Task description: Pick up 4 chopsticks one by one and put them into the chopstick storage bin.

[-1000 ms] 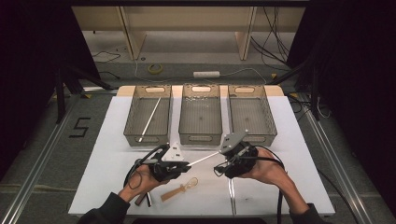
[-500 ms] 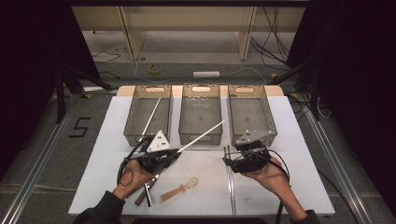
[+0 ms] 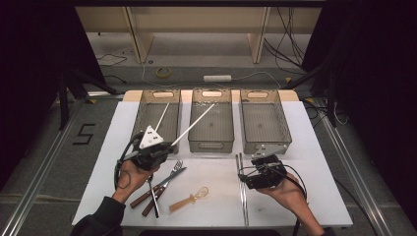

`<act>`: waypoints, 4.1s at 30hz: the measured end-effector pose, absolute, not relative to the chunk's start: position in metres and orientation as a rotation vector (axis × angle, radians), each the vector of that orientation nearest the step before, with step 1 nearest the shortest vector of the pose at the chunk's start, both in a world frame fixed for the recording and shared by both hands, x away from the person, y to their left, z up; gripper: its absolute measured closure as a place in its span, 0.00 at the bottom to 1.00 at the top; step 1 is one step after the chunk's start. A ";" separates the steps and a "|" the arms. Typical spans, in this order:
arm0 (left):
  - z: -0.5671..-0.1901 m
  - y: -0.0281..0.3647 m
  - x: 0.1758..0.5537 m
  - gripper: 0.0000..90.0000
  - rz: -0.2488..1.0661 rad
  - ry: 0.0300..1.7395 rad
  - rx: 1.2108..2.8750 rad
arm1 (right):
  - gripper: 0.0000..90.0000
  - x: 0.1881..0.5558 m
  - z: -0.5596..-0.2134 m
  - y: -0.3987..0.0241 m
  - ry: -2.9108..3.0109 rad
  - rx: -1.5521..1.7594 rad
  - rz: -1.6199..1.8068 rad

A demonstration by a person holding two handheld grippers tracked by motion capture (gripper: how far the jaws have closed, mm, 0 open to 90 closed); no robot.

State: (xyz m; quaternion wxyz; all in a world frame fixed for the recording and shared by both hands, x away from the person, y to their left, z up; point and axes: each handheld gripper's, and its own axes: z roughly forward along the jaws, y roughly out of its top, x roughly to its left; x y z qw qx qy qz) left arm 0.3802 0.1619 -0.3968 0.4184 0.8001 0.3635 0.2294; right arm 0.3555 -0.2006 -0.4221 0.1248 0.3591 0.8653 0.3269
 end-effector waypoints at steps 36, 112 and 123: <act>-0.423 0.225 0.478 0.92 0.669 1.387 1.857 | 0.34 0.344 -0.432 -0.207 2.549 1.085 0.940; -0.416 0.171 0.346 0.19 0.535 1.041 1.799 | 0.55 0.381 -0.448 -0.174 2.739 1.241 0.445; -0.420 0.170 0.337 0.19 0.502 1.018 1.831 | 0.61 0.384 -0.452 -0.171 2.764 1.234 0.387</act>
